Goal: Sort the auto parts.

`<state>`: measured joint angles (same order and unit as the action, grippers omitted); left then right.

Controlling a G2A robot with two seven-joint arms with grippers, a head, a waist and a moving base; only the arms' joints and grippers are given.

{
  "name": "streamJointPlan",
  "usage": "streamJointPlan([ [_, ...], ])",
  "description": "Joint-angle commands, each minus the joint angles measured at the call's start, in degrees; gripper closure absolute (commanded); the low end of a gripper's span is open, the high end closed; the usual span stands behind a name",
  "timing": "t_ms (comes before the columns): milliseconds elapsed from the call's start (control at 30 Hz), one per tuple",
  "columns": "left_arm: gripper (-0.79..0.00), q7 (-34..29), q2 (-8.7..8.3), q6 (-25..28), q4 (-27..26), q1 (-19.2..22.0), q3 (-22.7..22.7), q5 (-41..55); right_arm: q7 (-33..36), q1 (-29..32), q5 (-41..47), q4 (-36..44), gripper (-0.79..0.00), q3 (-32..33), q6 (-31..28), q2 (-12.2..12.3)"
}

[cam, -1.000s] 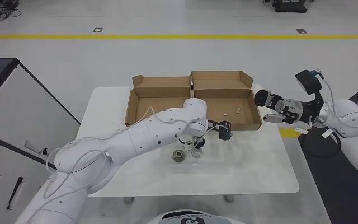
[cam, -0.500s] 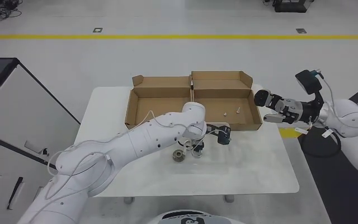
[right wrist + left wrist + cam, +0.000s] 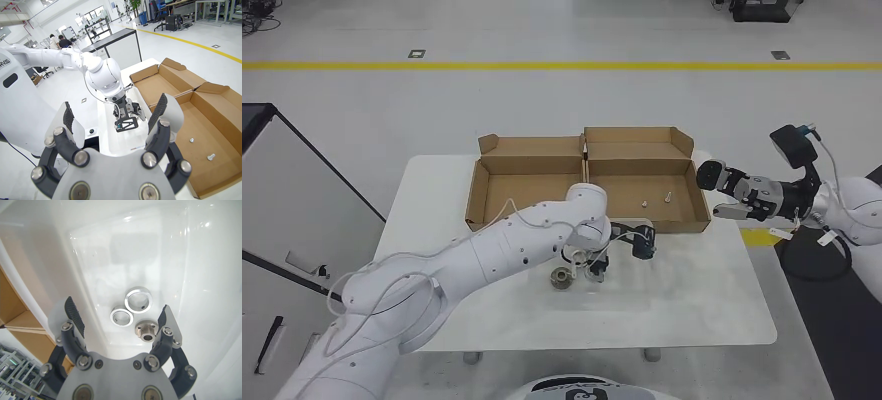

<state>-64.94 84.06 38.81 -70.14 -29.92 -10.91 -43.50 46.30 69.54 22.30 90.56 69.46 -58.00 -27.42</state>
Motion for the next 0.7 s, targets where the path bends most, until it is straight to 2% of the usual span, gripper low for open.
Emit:
streamJointPlan([
  [0, -0.785, -0.23, -0.07, 0.3, -0.13, 0.23, -0.14, 2.51, 0.0, 0.0, 0.0, 0.0, -0.785, 0.0, 0.0, 0.0],
  [167, -0.785, -1.33, -0.3, -0.8, -0.24, 1.28, 1.17, 5.61, 0.0, 0.0, 0.0, 0.0, -0.785, 0.0, 0.0, 0.0],
  [433, -0.785, -3.67, -0.27, -3.14, -1.26, 1.05, 1.17, 3.26, 0.0, 0.0, 0.0, 0.0, -0.785, 0.0, 0.0, 0.0],
  [500, -0.625, -4.18, -0.07, -3.65, -1.41, 0.69, 1.17, 2.31, 0.0, 0.0, 0.0, 0.0, -0.785, 0.0, 0.0, 0.0],
  [533, -0.603, -4.22, 0.03, -3.69, -1.33, 0.6, 1.17, 2.23, 0.0, 0.0, 0.0, 0.0, -0.785, 0.0, 0.0, 0.0],
  [633, -0.391, -4.42, 0.28, -3.89, -0.78, 0.51, 1.17, 1.89, 0.0, 0.0, 0.0, 0.0, -0.785, 0.0, 0.0, 0.0],
  [667, -0.379, -4.4, 0.36, -3.87, -0.63, 0.56, 1.17, 1.98, 0.0, 0.0, 0.0, 0.0, -0.785, 0.0, 0.0, 0.0],
])
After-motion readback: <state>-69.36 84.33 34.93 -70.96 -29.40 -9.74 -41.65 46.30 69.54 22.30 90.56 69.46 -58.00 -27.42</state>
